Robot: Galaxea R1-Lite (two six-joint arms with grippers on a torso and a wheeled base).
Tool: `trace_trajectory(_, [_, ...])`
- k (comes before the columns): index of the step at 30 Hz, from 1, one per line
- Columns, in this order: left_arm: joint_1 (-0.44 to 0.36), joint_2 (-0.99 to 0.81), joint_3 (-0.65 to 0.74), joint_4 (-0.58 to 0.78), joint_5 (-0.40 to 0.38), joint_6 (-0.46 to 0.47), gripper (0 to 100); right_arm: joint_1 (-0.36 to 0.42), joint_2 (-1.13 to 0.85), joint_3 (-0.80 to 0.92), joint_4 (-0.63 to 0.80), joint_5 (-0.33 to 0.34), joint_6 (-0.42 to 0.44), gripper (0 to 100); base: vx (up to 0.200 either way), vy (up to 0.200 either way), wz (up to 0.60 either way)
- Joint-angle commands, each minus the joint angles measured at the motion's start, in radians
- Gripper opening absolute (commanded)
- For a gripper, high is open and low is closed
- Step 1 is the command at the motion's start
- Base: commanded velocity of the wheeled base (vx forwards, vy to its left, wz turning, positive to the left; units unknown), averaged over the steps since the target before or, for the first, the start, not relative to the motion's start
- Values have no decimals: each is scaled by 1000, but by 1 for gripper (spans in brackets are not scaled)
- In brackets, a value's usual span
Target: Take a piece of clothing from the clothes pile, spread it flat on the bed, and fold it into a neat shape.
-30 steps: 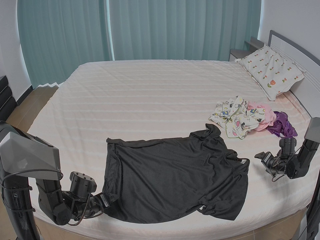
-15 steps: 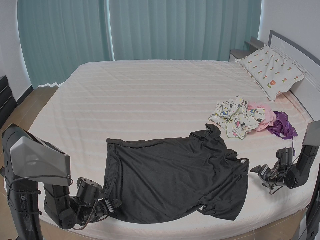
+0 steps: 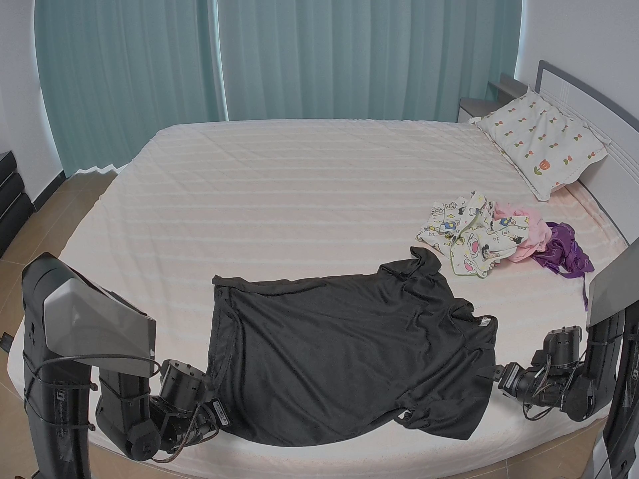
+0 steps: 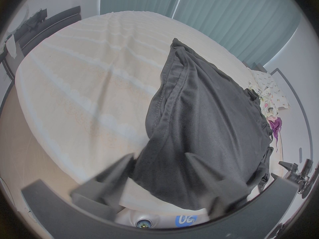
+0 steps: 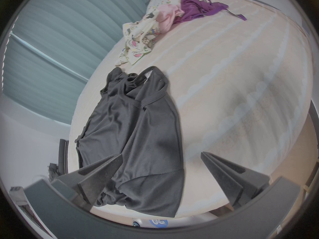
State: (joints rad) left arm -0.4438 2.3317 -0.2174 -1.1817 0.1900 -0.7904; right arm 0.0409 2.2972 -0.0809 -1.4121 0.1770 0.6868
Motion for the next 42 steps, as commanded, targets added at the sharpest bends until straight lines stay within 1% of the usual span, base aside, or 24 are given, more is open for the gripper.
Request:
trace_trajectory(1, [11, 17, 13, 8, 14, 36, 0, 47, 136, 81, -119, -24, -7, 100, 0, 0, 0])
trace_trajectory(4, [14, 6, 50, 11, 48, 66, 0, 62, 143, 81, -119, -53, -10, 100, 0, 0, 0])
trace_trajectory(8, [16, -3, 102, 14, 103, 143, 0, 68, 139, 81, -119, -51, -7, 100, 0, 0, 0])
trace_trajectory(11, [16, -8, 124, 16, 126, 160, 0, 79, 140, 81, -126, -51, -10, 100, 0, 0, 0])
trace_trajectory(19, [11, -12, 132, 10, 134, 177, 0, 128, 146, 59, -153, -40, 2, 100, 0, 0, 0])
trace_trajectory(25, [28, -12, 107, 5, 131, 169, 0, 146, 174, -16, -151, -50, 2, 100, 0, 0, 0])
trace_trajectory(26, [33, -12, 104, 4, 129, 169, 0, 148, 180, -23, -151, -50, 2, 0, 0, 0, 0])
trace_trajectory(28, [42, -12, 102, -7, 126, 169, 0, 148, 177, -30, -151, -47, 0, 0, 0, 0, 0])
trace_trajectory(31, [79, -12, 93, -53, 120, 169, 0, 126, 165, -73, -154, -53, -1, 0, 0, 0, 0])
trace_trajectory(32, [80, -12, 92, -56, 120, 169, 0, 123, 163, -76, -154, -53, -1, 0, 0, 0, 0])
trace_trajectory(34, [109, -12, 75, -93, 117, 166, 0, 71, 117, -134, -151, -53, -7, 0, 0, 0, 0])
trace_trajectory(36, [131, -11, 53, -101, 117, 157, 0, 53, 97, -166, -149, -53, -10, 0, 0, 0, 0])
trace_trajectory(39, [171, -2, -14, -101, 114, 91, 0, 31, 90, -197, -148, -42, -21, 0, 0, 0, 0])
trace_trajectory(40, [178, 6, -40, -101, 111, 60, 0, 28, 96, -209, -148, -37, -30, 0, 0, 0, 0])
trace_trajectory(41, [178, 6, -40, -101, 111, 60, 0, 28, 97, -211, -148, -36, -32, 0, 0, 0, 0])
trace_trajectory(42, [183, 24, -68, -101, 94, 22, 0, 21, 111, -243, -148, -21, -49, 0, 0, 0, 0])
